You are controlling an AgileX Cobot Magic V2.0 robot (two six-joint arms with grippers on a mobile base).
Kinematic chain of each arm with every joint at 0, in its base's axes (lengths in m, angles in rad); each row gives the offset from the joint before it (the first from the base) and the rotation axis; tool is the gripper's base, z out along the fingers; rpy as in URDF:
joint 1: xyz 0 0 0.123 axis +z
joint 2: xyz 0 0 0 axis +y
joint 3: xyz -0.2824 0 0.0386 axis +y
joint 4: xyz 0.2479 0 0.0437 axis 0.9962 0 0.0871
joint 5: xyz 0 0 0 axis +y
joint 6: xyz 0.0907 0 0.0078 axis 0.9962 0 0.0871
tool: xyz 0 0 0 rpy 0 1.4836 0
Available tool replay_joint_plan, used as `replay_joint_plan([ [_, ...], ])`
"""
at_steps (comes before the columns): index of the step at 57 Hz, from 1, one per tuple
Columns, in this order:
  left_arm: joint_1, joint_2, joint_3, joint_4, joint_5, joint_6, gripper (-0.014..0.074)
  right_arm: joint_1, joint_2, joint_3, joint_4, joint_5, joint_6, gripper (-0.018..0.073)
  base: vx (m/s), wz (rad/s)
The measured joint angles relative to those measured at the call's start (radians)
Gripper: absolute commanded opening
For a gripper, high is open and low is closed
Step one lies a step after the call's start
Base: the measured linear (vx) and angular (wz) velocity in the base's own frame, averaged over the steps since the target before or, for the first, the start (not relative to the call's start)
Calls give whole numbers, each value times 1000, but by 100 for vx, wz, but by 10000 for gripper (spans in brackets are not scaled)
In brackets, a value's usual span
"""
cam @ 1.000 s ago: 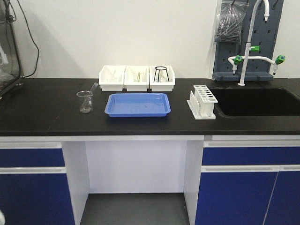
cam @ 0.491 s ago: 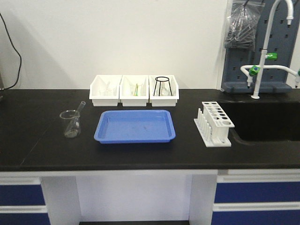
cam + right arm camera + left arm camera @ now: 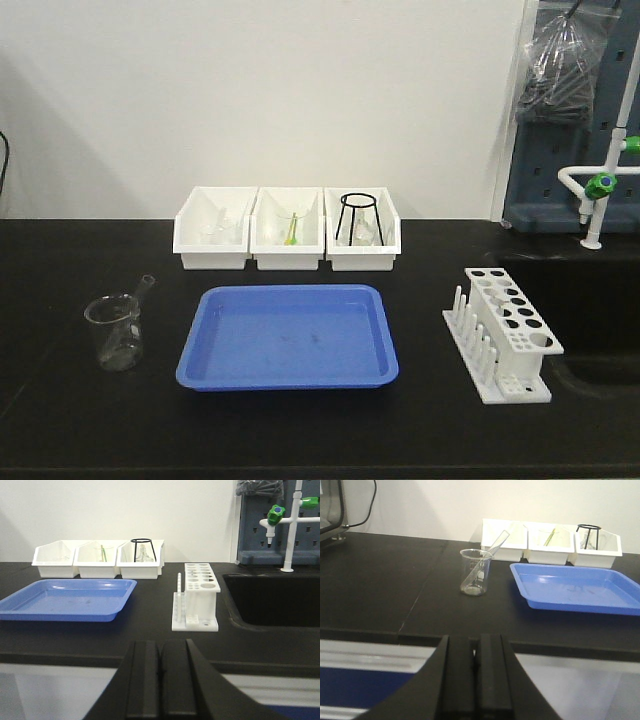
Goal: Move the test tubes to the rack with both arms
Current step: 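Drive the base forward to the bench facing the white bins, then grasp the clear test tube in the glass beaker with the left gripper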
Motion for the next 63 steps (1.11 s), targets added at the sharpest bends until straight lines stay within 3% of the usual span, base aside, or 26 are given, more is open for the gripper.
replay_joint_plan([
  [63, 0, 0, 0, 0, 0, 0, -6, 0, 0, 0, 0, 0, 0, -8, 26, -2],
])
